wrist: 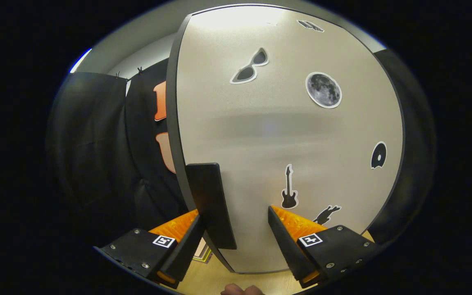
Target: Open the shoe cabinet door, grab the shoes and put them into the shoe cabinet, then close the shoe cabinet door.
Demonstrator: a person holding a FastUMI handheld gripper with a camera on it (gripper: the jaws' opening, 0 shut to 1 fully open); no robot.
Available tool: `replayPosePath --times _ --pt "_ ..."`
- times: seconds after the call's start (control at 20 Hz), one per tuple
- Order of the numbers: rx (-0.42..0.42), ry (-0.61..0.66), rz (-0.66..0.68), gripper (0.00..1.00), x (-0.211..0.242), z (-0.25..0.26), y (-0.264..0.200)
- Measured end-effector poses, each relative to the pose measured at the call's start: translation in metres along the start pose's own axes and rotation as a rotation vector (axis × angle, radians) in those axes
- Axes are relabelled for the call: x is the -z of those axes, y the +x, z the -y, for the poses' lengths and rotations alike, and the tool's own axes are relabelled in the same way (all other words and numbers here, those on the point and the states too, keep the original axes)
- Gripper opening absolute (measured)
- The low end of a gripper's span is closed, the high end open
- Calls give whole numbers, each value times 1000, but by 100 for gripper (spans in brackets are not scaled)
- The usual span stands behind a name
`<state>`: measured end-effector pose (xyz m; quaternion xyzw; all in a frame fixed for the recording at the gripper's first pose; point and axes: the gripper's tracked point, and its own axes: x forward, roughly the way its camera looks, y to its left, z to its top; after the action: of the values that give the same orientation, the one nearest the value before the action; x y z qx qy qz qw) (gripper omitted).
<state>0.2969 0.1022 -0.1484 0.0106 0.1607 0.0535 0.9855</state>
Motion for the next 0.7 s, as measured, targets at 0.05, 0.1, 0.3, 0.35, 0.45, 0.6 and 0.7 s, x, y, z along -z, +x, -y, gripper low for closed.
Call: replayPosePath --times 0.05,0.1,0.3,0.35,0.45,0.6,0.7 --pt "6 -2 0 94 0 0 -2" --pt "9 -2 -2 94 0 0 -1" --pt "-11 11 -19 94 0 -2 -3" --pt "-26 40 -34 93 1 -5 -6" --pt "-39 72 -8 93 -11 -9 -17" --pt "-42 30 36 93 -26 -16 -47" --pt "-48 23 58 93 -33 -22 -68"
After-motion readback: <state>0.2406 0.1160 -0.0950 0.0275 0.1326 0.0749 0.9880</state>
